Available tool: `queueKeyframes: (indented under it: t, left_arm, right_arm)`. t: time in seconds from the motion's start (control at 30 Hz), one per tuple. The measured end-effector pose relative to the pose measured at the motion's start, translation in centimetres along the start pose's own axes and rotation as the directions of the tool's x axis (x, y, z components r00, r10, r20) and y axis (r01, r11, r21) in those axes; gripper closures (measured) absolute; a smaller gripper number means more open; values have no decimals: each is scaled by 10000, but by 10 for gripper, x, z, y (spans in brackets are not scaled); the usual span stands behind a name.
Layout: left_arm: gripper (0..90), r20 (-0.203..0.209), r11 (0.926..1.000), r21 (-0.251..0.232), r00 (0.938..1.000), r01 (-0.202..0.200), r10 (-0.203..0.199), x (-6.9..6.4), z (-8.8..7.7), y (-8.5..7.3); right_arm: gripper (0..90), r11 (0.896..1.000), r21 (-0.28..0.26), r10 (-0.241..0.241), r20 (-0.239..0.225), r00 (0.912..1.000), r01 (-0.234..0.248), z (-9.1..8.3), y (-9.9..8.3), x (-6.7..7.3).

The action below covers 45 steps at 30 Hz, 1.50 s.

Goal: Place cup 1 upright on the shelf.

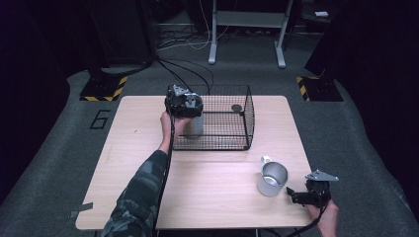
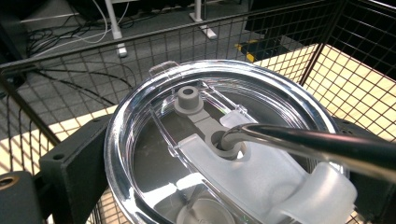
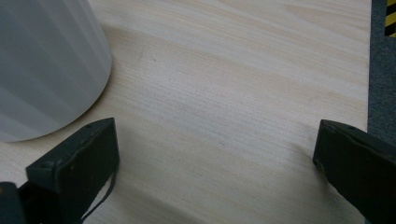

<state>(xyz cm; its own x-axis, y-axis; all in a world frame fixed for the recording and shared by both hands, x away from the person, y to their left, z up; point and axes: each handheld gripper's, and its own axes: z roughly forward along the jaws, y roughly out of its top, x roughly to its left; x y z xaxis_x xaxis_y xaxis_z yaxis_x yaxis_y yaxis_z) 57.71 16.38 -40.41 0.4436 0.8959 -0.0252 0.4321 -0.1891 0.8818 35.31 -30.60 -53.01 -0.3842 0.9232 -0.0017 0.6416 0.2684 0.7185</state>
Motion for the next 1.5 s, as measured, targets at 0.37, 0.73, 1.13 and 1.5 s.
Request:
queueKeyframes:
  t: [0.37, 0.73, 1.13, 1.5]
  left_arm:
    - [38, -79, 10000, -64, 10000, -1, 0, -2, -2, -2]
    - [11, -19, 10000, -70, 10000, -36, 35, -3, -5, -2]
    - [0, -32, 9973, -614, 9991, -413, 412, -4, -16, 2]
    - [0, 173, 9929, -993, 9976, -651, 672, -8, -32, 17]
  right_arm:
    - [0, 10000, 10, -16, -5, 10000, 16, 0, 0, 0]
    - [0, 10000, 15, -20, -5, 10000, 20, 0, 0, 0]
    - [0, 10000, 12, -17, -6, 10000, 17, 0, 0, 0]
    - [0, 10000, 10, -13, -5, 10000, 13, 0, 0, 0]
